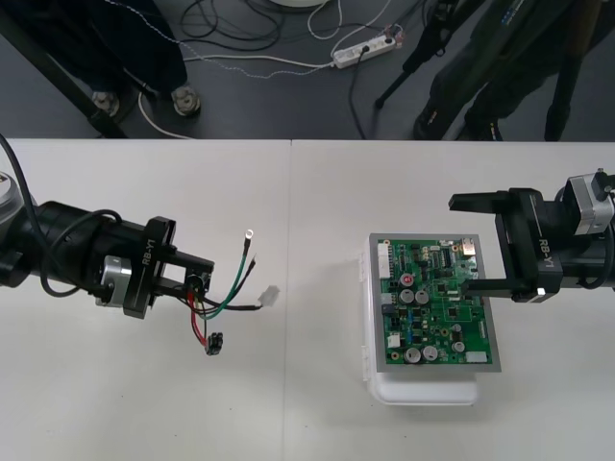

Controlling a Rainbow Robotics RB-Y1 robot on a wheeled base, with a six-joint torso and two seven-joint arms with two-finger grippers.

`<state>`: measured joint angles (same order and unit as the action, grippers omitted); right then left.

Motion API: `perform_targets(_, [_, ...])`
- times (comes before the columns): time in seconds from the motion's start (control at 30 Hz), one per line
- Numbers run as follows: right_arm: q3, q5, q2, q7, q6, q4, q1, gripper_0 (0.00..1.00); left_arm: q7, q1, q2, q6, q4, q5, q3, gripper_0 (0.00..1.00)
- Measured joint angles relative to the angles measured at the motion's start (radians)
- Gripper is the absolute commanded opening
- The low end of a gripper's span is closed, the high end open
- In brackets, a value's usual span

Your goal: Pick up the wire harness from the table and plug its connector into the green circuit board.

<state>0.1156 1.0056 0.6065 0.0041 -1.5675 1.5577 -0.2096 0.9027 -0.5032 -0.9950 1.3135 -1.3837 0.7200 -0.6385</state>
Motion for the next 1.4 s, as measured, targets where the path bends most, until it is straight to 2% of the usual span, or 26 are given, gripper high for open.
perform_targets(0.37, [0.0,-0.009,0.0,0.0,0.0,0.0,0.0,1.0,-0.151,0.071,0.094,0.044,-0.01,0.084,0.147,0.0])
perform_targets(0.63, [0.0,-0.031,-0.001,0.0,0.0,0.0,0.0,1.0,-0.601,0.11,0.2,0.154,-0.012,0.191,0.285,0.0])
perform_targets(0.73, [0.001,-0.038,-0.001,0.0,0.0,0.0,0.0,1.0,-0.701,0.114,0.226,0.181,-0.012,0.217,0.305,0.0])
perform_targets(1.4, [0.007,-0.051,-0.001,0.0,0.0,0.0,0.0,1.0,-0.775,0.115,0.332,0.208,-0.075,0.299,0.31,0.0])
